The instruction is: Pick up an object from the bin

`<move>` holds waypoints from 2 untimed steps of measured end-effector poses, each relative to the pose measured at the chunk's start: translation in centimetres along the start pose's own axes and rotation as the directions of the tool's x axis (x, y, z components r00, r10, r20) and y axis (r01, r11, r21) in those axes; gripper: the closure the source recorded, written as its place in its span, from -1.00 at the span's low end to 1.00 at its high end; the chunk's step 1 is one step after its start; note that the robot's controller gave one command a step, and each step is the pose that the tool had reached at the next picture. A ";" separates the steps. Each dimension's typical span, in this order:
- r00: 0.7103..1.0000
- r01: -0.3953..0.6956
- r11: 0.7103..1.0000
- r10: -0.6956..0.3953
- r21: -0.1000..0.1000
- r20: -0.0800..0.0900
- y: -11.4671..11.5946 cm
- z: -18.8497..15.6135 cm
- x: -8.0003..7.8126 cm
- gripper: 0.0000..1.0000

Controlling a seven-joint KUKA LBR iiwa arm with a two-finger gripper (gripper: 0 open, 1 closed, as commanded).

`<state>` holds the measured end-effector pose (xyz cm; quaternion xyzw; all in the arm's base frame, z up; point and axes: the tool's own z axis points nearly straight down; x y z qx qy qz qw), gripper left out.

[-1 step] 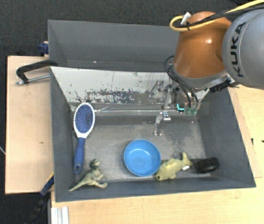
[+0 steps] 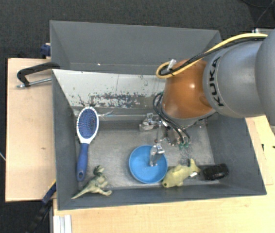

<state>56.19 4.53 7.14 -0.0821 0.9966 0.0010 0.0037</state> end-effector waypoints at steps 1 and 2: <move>1.000 0.000 1.000 0.000 0.001 0.009 0.0 -0.5 -0.3 1.00; 1.000 -0.004 1.000 0.004 0.002 0.007 0.2 -14.3 -0.8 1.00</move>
Offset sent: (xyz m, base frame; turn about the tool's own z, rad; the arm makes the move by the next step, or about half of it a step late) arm 0.0000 0.0000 0.0000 0.0000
